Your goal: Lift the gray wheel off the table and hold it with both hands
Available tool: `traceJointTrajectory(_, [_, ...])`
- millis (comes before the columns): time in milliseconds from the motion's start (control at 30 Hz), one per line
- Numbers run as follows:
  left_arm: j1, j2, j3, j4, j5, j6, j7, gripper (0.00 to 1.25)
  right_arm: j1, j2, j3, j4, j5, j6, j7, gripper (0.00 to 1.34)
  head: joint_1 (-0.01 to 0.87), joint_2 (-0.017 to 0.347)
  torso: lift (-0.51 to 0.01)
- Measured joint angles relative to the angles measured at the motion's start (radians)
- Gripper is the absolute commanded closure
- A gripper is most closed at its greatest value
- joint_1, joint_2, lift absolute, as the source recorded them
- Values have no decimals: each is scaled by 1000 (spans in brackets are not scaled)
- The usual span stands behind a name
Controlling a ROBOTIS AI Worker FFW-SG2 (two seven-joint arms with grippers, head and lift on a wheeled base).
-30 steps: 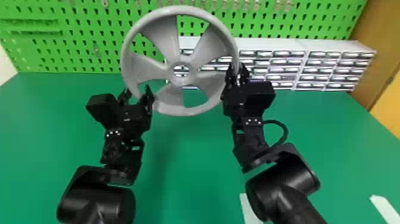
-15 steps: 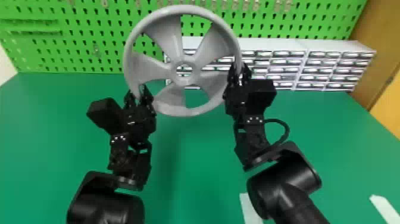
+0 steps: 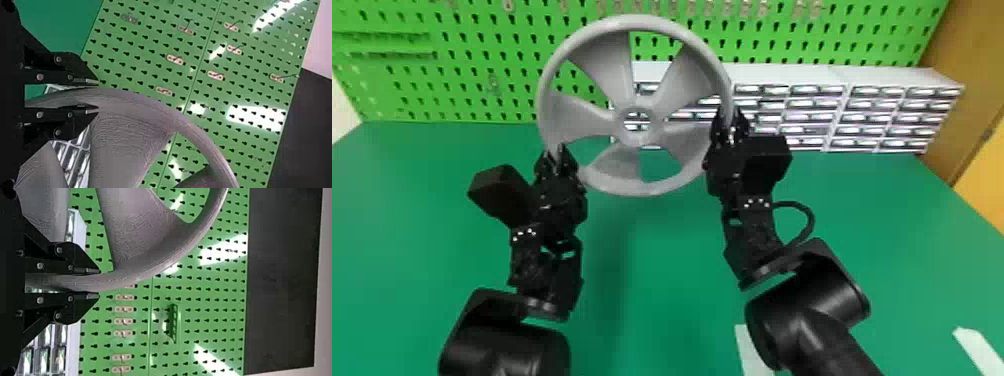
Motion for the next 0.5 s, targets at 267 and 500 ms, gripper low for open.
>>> traceJointTrajectory(267, [-1, 0, 41, 0, 20, 9, 0, 1029, 1, 0, 1, -1, 0, -3, 0, 1165, 711, 15, -98])
traceJointTrajectory(500, [-6, 3, 44, 0, 24, 21, -8, 1055, 0, -1, 1, -1, -1, -4, 0, 1165, 711, 15, -98])
